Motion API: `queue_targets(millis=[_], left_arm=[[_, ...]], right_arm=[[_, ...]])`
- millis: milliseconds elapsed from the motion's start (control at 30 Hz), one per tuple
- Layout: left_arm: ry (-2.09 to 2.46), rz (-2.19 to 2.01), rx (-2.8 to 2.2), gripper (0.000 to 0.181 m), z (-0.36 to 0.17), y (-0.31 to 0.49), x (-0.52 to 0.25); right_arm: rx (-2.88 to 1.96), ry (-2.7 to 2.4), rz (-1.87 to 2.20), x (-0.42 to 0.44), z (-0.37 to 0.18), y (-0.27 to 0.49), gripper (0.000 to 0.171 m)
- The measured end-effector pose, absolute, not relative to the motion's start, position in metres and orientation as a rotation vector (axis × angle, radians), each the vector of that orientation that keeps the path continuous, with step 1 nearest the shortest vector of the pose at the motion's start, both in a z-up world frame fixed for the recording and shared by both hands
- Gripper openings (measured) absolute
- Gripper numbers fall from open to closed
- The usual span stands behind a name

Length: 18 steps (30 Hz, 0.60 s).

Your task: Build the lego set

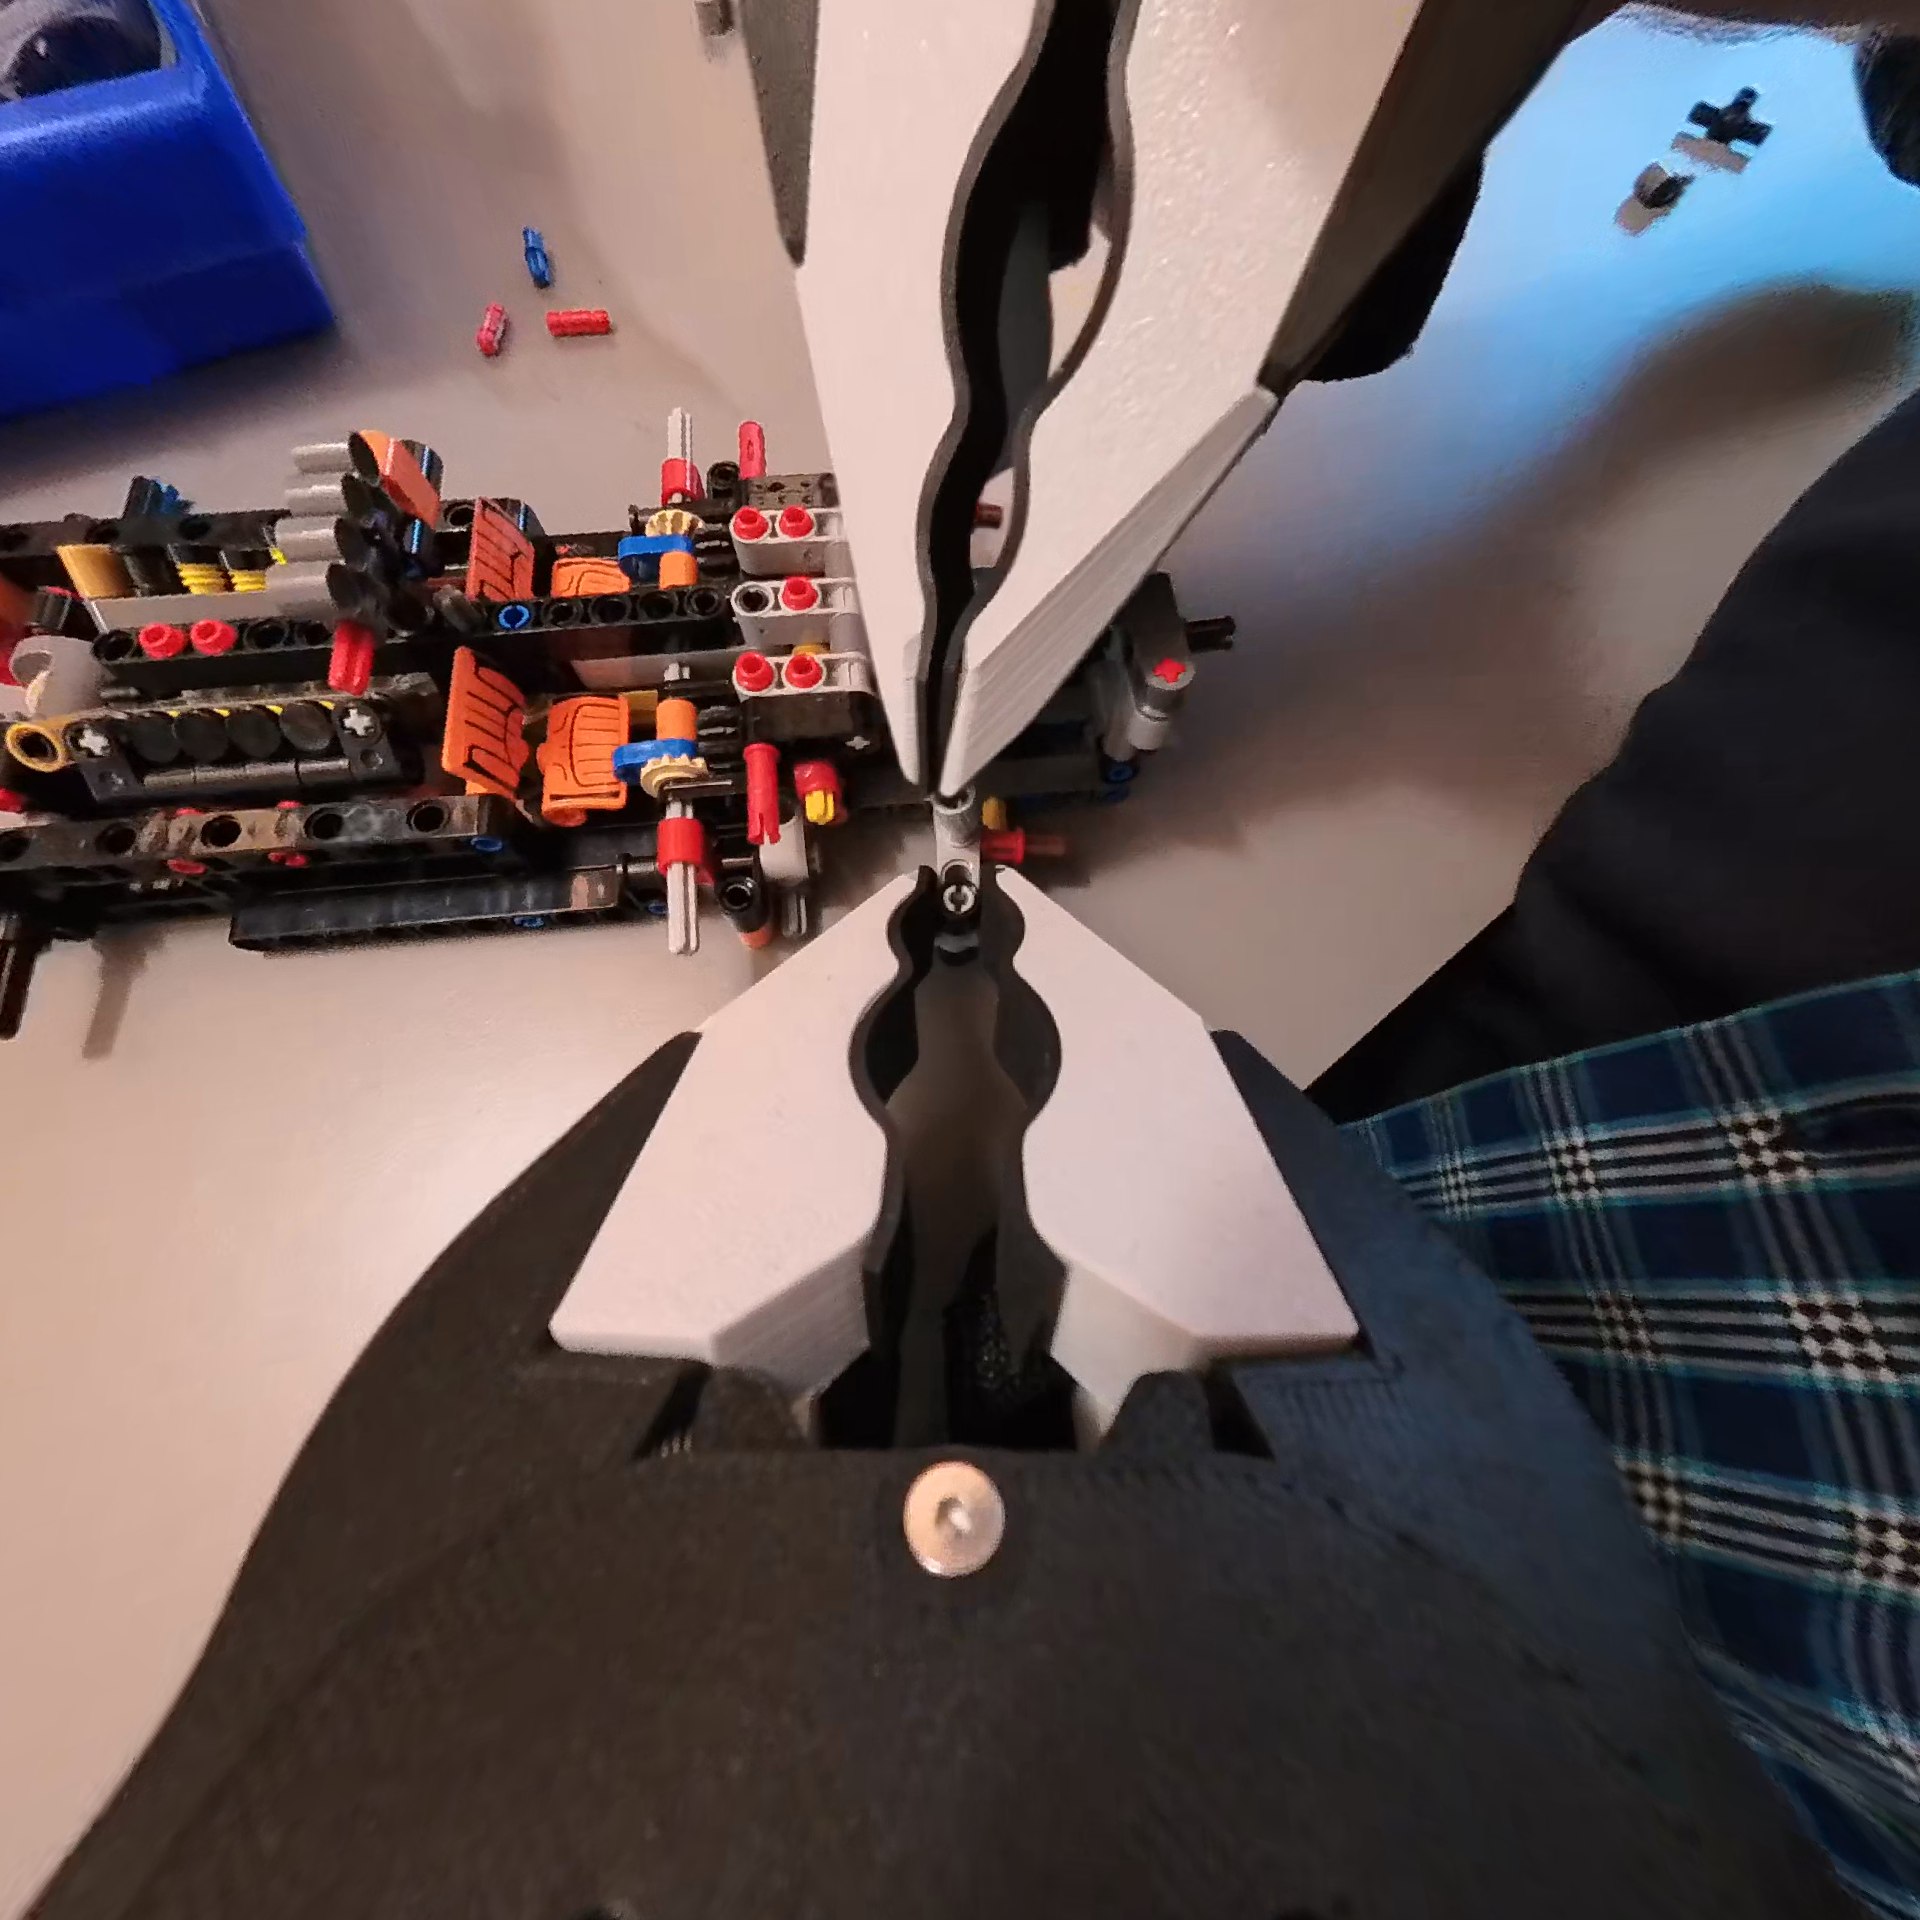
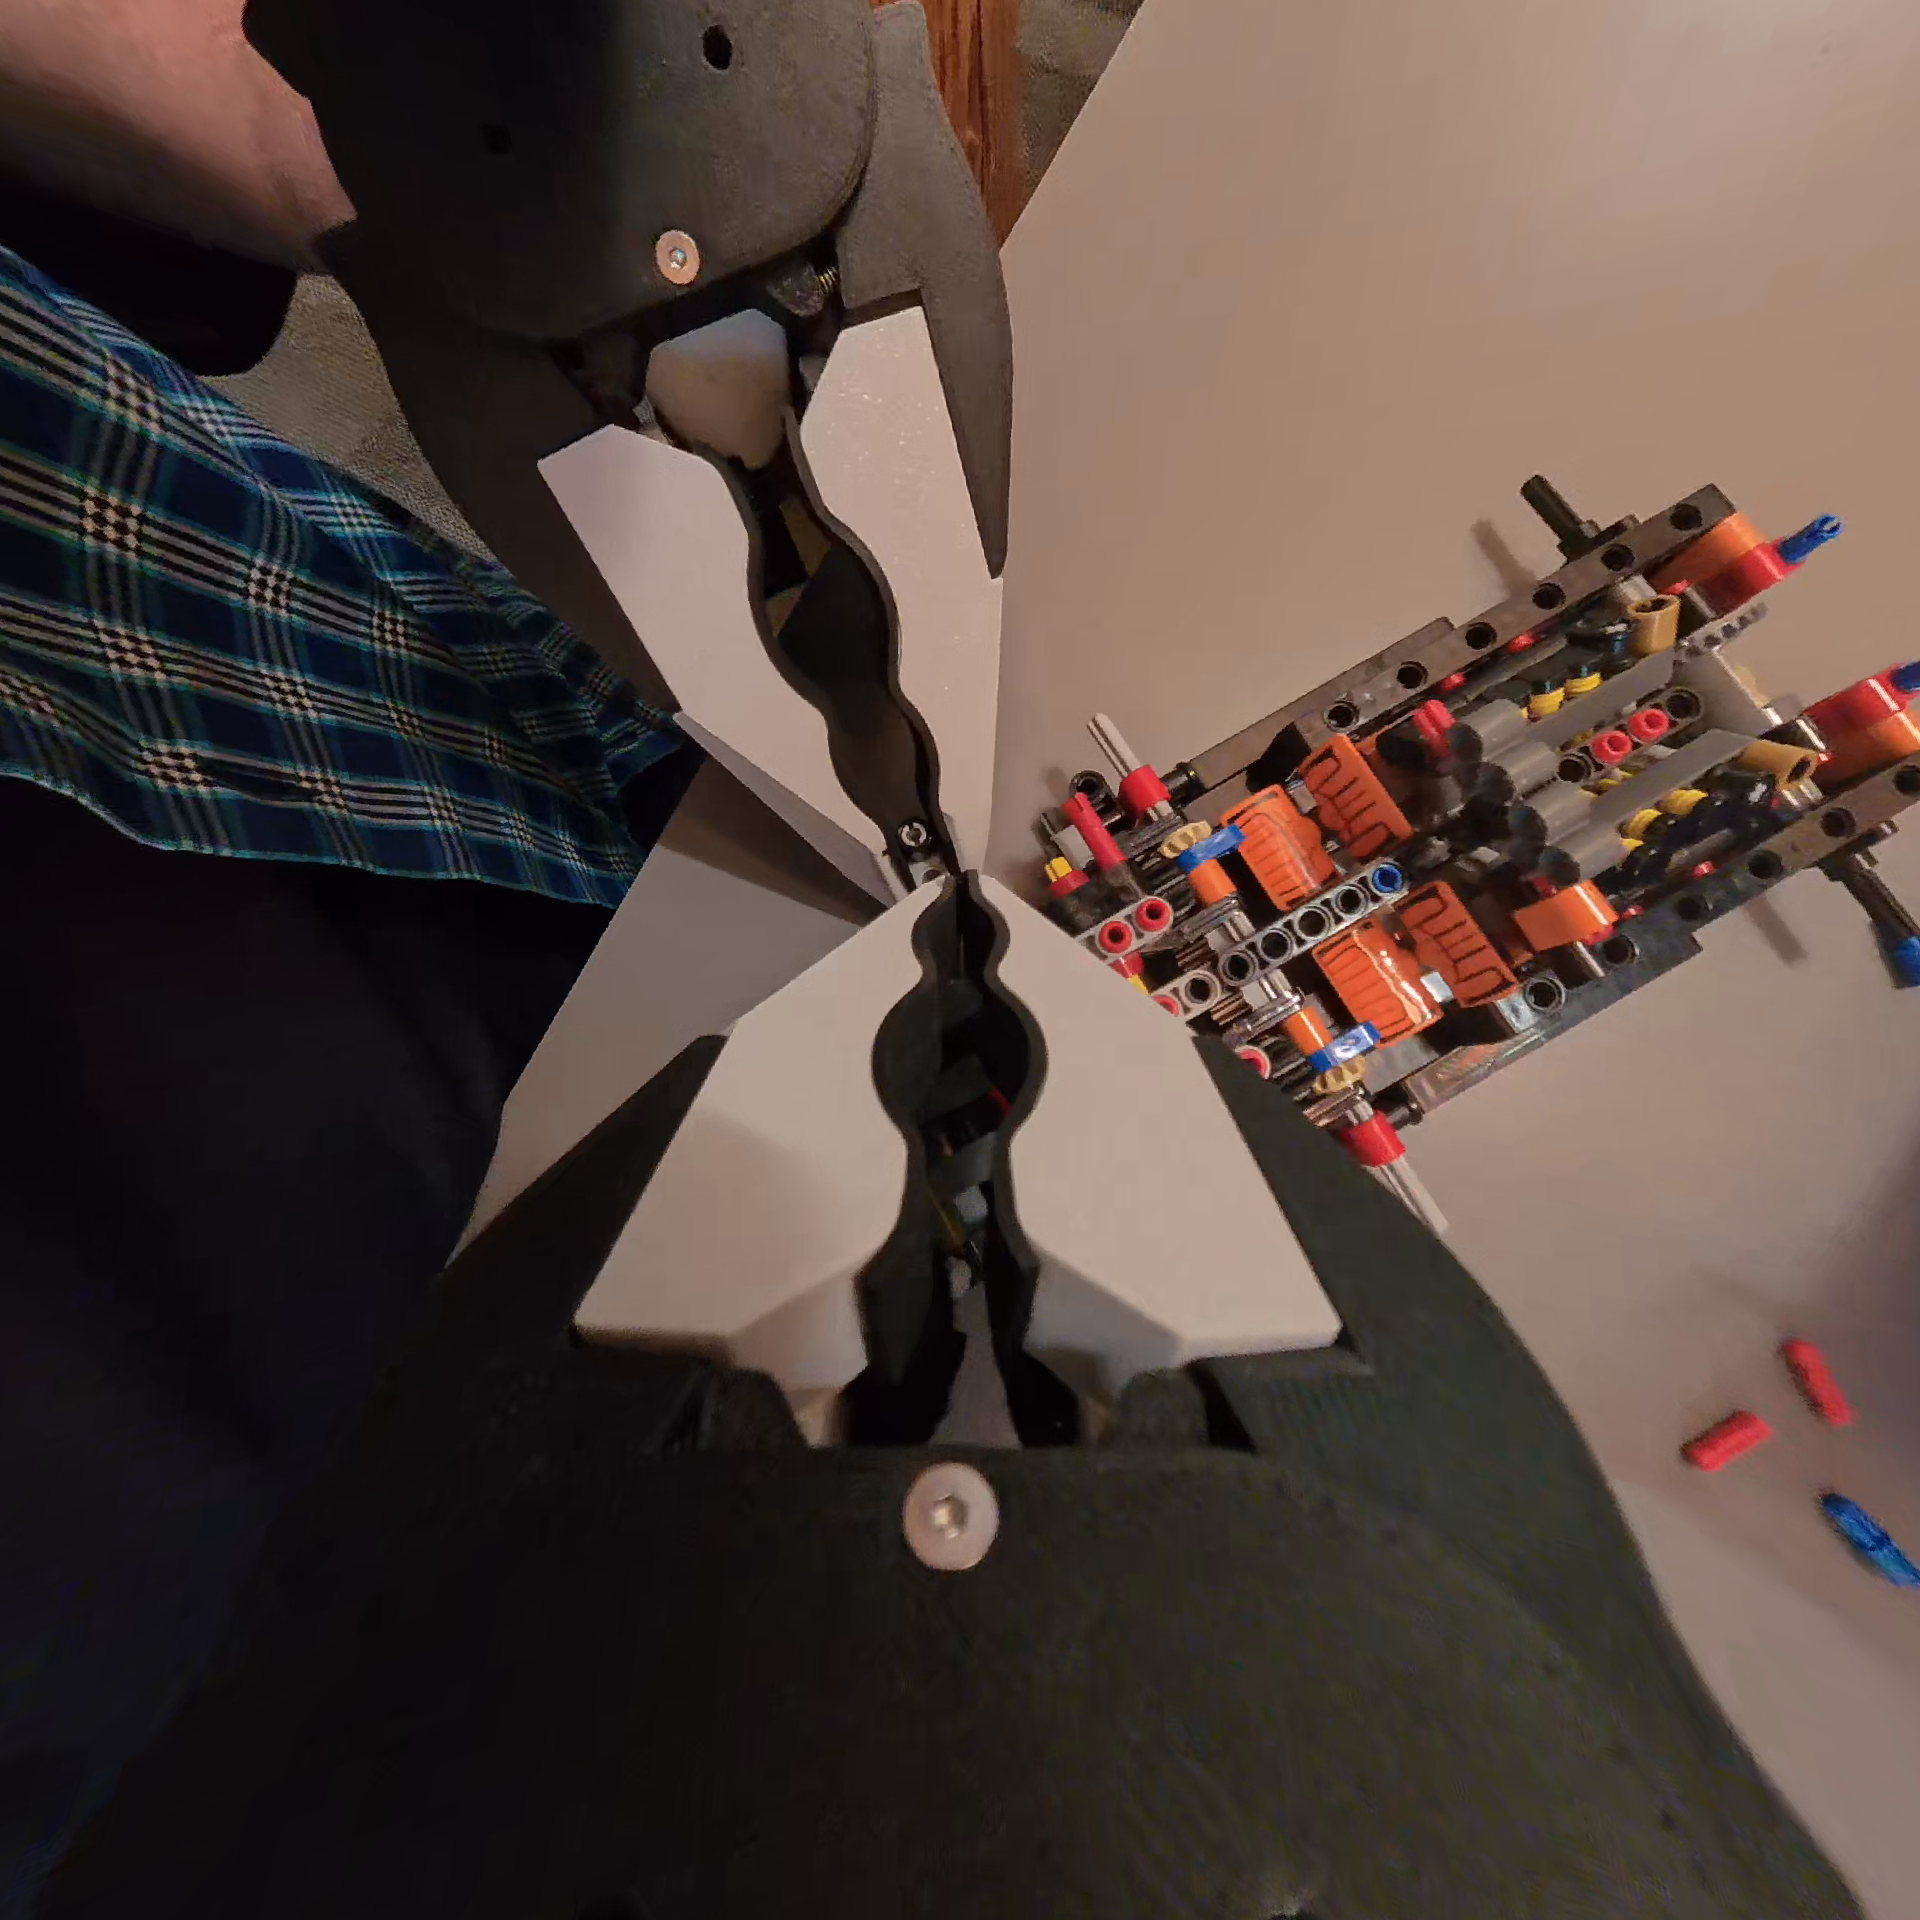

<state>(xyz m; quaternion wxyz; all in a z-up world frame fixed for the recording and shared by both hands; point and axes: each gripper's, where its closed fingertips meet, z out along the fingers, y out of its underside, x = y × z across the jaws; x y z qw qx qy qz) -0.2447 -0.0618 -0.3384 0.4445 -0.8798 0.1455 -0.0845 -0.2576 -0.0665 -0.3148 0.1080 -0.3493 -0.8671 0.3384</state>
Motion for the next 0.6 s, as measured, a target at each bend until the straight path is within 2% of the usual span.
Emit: queue_targets(millis=[33, 600], left_arm=[[0.357, -0.211, -2.183, 0.007, -0.3385, -0.0617, -0.2443], [0.334, -0.180, -2.189, 0.007, -0.3408, -0.0619, -0.2442]], right_arm=[[-1.020, -2.548, 0.991, -0.2574, -0.3148, -0.0664, 0.000], [-1.093, -2.470, 1.043, -0.2571, -0.3155, -0.0669, 0.000]])
